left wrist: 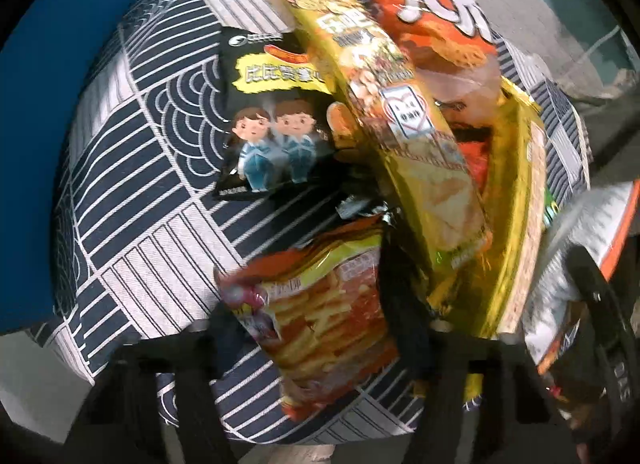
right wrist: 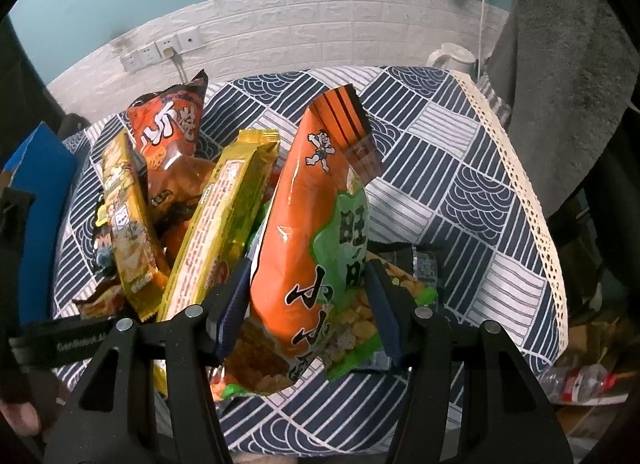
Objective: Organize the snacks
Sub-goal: 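Grasp the orange fries bag with the left tool while the right tool grasps the orange-green pea bag, then carry both bags over the cardboard box and open both tools to drop them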
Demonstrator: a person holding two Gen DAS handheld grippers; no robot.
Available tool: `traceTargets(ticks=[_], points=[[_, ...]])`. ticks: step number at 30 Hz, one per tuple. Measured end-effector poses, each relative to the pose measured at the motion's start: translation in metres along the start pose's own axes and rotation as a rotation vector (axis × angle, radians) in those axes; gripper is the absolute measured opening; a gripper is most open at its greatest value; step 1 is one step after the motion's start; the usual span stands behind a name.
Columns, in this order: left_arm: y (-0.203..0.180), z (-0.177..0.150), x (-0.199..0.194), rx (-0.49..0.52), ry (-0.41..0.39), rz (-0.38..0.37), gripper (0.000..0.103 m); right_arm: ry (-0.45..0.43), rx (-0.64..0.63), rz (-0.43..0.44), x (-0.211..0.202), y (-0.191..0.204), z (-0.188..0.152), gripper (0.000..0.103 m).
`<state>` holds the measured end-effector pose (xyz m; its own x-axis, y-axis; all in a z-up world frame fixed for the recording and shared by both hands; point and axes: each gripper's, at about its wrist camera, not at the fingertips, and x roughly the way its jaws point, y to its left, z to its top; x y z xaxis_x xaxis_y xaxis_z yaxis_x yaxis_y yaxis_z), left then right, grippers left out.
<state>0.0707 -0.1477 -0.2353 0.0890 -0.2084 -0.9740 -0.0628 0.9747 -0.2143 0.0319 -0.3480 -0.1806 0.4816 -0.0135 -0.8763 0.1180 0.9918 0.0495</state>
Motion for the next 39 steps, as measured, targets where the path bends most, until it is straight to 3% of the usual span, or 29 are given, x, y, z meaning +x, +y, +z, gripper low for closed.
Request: traceTargets(ticks=[2, 6, 23, 39], points=[[-0.005, -0.001, -0.003, 0.028, -0.012, 0.000, 0.051, -0.012, -0.023, -0.009, 0.000, 0.004, 0.000, 0.055], [-0.008, -0.003, -0.011, 0.074, -0.044, 0.020, 0.047, -0.039, -0.033, -0.001, -0.008, 0.004, 0.000, 0.035], [-0.001, -0.012, -0.103, 0.262, -0.287, 0.100, 0.046, -0.138, -0.063, -0.003, -0.068, 0.020, 0.011, 0.034], [0.032, -0.017, -0.184, 0.269, -0.497, 0.141, 0.046, -0.236, -0.143, 0.048, -0.124, 0.067, 0.024, 0.034]])
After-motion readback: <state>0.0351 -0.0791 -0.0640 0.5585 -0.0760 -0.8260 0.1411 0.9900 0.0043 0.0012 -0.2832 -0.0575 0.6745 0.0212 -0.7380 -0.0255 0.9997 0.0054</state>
